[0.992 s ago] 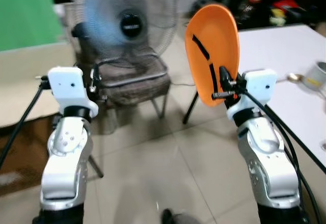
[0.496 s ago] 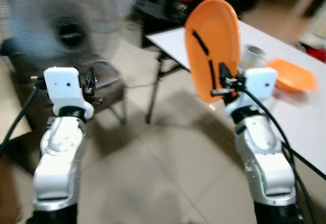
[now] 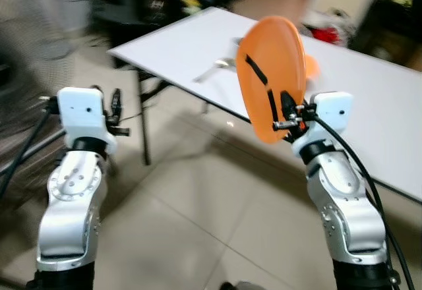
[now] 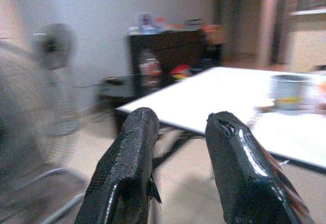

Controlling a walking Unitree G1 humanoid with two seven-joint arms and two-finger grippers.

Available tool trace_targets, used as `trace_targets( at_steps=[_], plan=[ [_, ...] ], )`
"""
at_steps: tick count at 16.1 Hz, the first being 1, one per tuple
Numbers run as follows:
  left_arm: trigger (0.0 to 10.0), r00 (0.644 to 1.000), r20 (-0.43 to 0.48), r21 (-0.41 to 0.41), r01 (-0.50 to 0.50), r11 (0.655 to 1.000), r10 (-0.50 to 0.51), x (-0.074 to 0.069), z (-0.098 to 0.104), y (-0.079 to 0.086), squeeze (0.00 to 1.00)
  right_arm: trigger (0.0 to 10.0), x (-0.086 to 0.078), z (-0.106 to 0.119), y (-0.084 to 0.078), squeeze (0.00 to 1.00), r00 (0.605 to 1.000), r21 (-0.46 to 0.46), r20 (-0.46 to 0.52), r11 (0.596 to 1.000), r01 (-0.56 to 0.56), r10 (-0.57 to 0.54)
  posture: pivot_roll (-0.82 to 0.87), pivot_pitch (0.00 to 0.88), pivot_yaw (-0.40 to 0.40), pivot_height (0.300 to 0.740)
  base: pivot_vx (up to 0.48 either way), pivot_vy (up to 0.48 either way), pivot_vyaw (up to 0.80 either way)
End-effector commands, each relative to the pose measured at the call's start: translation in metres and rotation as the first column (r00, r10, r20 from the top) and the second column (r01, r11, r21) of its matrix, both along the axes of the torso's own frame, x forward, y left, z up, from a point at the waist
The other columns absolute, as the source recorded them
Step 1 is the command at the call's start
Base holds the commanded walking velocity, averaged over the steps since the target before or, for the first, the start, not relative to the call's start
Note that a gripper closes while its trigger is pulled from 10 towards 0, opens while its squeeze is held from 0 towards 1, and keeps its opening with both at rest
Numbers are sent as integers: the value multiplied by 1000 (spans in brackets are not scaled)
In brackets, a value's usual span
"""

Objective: Setting the table

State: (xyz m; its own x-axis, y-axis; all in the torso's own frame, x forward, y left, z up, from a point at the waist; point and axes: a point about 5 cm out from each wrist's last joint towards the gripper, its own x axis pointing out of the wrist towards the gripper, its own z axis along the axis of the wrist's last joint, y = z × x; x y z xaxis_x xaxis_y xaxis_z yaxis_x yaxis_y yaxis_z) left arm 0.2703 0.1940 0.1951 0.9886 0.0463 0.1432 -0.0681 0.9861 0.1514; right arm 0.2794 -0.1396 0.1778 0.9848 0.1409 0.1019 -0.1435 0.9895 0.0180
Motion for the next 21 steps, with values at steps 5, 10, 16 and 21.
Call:
trace_targets(
  at_steps=[5,10,16,21],
  plan=[
    [10000,992,-108,-8,68,998,-68,-2,-16,0,0,10000,-1,2,-2,0,1000,-14,-9,1000,2,-2,166,0,-57,740,0,0,-800],
    [10000,990,-121,26,78,997,-75,-3,-19,4,0,10000,-3,-1,-1,0,1000,-29,-30,1000,-9,8,161,0,-51,740,0,0,-800],
    [10000,987,-123,32,106,994,-101,-3,-19,-1,0,10000,-6,1,3,0,999,-30,-9,999,-33,32,157,0,-46,740,0,0,-533],
    [10000,987,-125,38,111,993,-106,-2,-19,-1,0,10000,-7,2,7,0,998,-41,8,998,-56,56,162,0,-48,740,0,256,0]
  ],
)
